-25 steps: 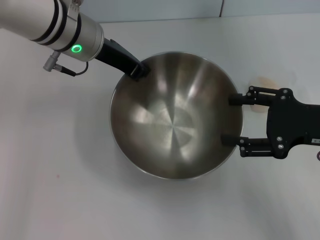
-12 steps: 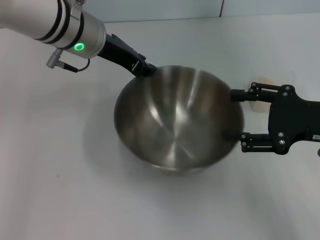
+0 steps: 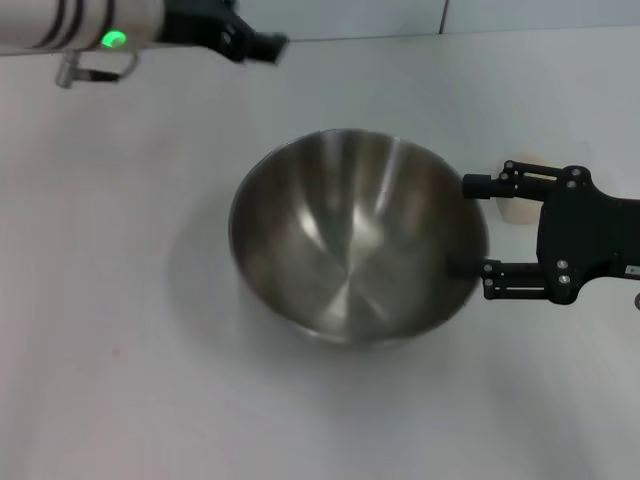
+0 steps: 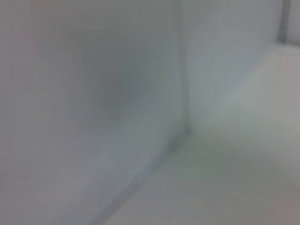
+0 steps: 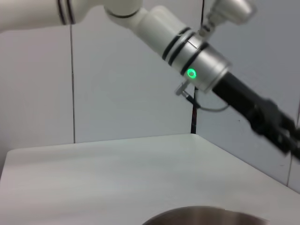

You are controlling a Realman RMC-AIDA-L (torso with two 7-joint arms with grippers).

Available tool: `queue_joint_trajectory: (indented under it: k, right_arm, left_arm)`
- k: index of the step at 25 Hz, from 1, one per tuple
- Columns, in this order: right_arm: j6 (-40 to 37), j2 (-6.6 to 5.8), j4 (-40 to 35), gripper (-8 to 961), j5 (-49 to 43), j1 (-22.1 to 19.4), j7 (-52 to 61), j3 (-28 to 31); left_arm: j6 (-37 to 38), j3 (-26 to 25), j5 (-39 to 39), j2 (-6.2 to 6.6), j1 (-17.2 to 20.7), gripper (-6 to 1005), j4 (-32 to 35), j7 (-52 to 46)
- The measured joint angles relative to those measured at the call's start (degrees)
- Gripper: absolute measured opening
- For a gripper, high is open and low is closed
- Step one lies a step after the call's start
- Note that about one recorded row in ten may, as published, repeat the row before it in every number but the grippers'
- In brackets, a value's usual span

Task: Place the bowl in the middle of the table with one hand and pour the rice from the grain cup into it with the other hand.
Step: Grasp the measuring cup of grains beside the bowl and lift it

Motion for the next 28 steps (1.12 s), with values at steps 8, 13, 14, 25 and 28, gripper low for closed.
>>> queue_joint_trajectory:
  k: [8, 13, 14, 25, 28]
  right_arm:
    - [0.0, 0.0, 0.1, 785, 0.0, 0.4, -0.8, 0.7]
    - [0.0, 0.0, 0.4, 785, 0.0, 1.3, -0.9, 0.8]
    - [0.0, 0.0, 0.5, 785, 0.0, 1.5, -0.9, 0.8]
    - [0.0, -0.1, 0.6, 785, 0.1, 2.4, -0.9, 0.8]
    - [0.0, -0.1, 0.5, 785, 0.0, 2.7, -0.9, 0.7]
  left_arm:
    - [-19.2, 3.7, -16.4, 0.39, 14.9, 795, 10.6, 12.0]
    - [-17.1, 2.8, -18.3, 0.59, 16.4, 812, 9.4, 15.7]
    - [-16.9, 2.5, -18.8, 0.52, 17.1, 812, 9.3, 16.7]
    - [-5.0, -5.2, -29.5, 0.7, 20.7, 809, 9.7, 21.8]
    - [-0.4, -5.8, -31.4, 0.69, 20.6, 808, 9.8, 25.7]
